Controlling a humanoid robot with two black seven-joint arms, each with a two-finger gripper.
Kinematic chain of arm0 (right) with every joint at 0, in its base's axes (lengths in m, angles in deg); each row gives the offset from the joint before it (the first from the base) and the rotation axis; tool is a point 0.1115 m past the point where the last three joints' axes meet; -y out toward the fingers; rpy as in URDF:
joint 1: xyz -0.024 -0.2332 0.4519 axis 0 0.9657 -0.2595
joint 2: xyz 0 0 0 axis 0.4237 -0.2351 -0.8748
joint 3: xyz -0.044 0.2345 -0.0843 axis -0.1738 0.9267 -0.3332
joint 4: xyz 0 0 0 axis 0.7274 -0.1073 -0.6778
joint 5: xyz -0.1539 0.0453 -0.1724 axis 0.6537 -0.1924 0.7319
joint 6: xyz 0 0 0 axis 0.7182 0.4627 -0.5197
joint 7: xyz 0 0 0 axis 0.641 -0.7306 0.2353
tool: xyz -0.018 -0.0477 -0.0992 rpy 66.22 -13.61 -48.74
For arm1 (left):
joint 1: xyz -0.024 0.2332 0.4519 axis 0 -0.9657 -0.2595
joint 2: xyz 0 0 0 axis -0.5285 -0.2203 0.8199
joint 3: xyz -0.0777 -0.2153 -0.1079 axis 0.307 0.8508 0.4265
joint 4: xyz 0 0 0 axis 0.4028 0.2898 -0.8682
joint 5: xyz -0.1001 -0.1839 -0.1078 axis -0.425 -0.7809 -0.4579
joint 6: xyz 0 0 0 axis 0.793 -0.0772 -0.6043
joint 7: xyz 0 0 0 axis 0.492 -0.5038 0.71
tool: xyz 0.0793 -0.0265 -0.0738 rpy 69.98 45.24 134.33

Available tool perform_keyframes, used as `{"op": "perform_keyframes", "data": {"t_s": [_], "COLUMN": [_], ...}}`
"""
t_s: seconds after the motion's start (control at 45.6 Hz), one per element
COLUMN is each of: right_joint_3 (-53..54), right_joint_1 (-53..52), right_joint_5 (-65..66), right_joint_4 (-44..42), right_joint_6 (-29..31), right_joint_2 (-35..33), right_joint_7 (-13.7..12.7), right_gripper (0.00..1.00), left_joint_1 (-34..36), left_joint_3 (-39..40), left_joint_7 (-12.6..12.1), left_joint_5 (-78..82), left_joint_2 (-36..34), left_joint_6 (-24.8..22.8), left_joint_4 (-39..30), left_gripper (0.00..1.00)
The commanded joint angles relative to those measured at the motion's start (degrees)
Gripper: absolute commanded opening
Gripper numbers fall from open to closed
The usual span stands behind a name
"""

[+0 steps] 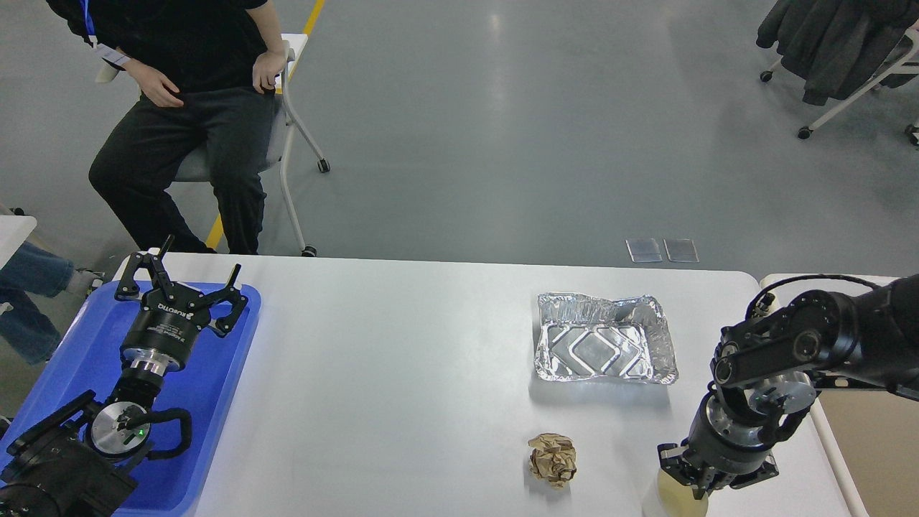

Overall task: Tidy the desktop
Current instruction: 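Close the right gripper around the white paper cup, then lift the cup and carry it over the white bin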

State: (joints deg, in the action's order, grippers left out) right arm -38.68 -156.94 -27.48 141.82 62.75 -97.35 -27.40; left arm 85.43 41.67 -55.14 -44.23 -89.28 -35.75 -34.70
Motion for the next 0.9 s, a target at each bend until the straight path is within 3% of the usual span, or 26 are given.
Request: {"op": "perform_keyframes", "data": {"t_s": [0.0,0.088,0.461,0.877], "right_joint_3": [-0.1,-1.1,-9.4,-16.4], "right_joint_1": [-3.0,-6.5,-26.5,-45.0], "right_joint_5": [-0.9,-1.5,-9.0,-10.7], "right_joint_4": [0.1,0.1,0.1,0.0], "right_joint_6": [1.5,4.6,29.1,29.3], "right_joint_2": [-1.8,-2.1,-3.6,-5.3], "right_joint_7": [-0.6,-0.6,-0.5,-0.5], "right_gripper": [0.00,0.00,0.00,0.00], "left_joint_1": [0.1,0.1,0.1,0.1], "left_joint_3": [0.0,0.0,0.0,0.0], "left_joint_7": [0.0,-0.1,-0.1,-0.1], "left_joint_5": [0.0,0.0,0.0,0.0], "left_joint_2": [0.0,0.0,0.0,0.0], "left_joint_6": [0.0,0.0,0.0,0.0], "left_joint_4": [0.0,0.0,0.0,0.0], "left_gripper": [0.99,0.99,0.99,0.99]}}
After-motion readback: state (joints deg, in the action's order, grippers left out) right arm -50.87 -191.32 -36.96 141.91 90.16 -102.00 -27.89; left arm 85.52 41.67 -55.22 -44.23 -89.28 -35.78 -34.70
